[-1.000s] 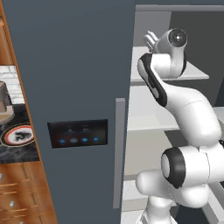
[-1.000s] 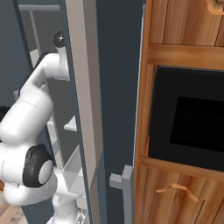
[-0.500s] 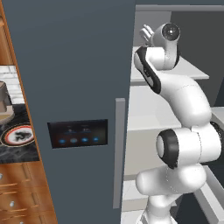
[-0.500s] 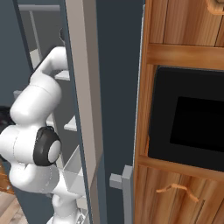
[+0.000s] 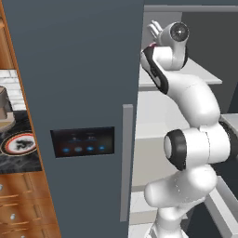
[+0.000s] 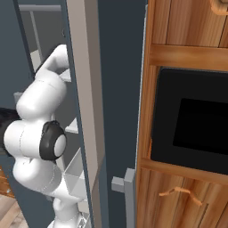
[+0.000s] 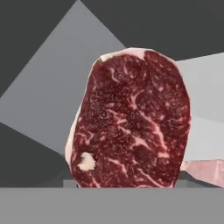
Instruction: Place the steak on the counter behind the older steak on the same shelf of the fridge to maintain FIFO order. Close the fridge door when finished.
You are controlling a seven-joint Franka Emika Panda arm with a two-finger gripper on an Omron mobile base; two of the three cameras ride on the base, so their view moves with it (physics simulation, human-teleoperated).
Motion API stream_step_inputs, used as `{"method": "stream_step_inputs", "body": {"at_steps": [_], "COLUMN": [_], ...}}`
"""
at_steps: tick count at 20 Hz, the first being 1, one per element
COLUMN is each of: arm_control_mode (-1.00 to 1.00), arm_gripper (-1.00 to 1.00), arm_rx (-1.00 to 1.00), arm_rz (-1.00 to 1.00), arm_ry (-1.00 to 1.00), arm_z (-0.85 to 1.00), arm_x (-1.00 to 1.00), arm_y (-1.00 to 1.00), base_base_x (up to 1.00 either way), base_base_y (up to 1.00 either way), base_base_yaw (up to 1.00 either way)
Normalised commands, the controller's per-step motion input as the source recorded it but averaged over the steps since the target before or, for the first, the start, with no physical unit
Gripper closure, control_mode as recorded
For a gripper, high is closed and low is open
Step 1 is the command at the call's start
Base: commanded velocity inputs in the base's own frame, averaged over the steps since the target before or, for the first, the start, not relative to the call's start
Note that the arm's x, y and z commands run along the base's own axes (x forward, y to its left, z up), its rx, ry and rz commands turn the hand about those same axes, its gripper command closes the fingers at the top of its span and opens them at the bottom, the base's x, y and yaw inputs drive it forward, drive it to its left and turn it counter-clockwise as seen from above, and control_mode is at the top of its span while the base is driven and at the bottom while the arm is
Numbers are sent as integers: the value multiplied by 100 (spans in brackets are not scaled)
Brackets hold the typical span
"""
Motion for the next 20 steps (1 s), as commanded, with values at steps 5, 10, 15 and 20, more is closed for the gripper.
{"method": "stream_step_inputs", "body": {"at_steps": [5,10,15,20], "arm_control_mode": [-100,-100,-100,-100], "arm_gripper": [100,100,100,-100], "arm_rx": [0,0,0,0], "arm_rz": [1,6,3,1], "arm_ry": [0,6,3,0], "arm_z": [0,0,-4,-24], "arm_x": [85,93,76,40], "arm_y": [0,0,-2,-3], "base_base_x": [0,0,0,0], "base_base_y": [0,0,0,0], "base_base_yaw": [0,0,0,0]}}
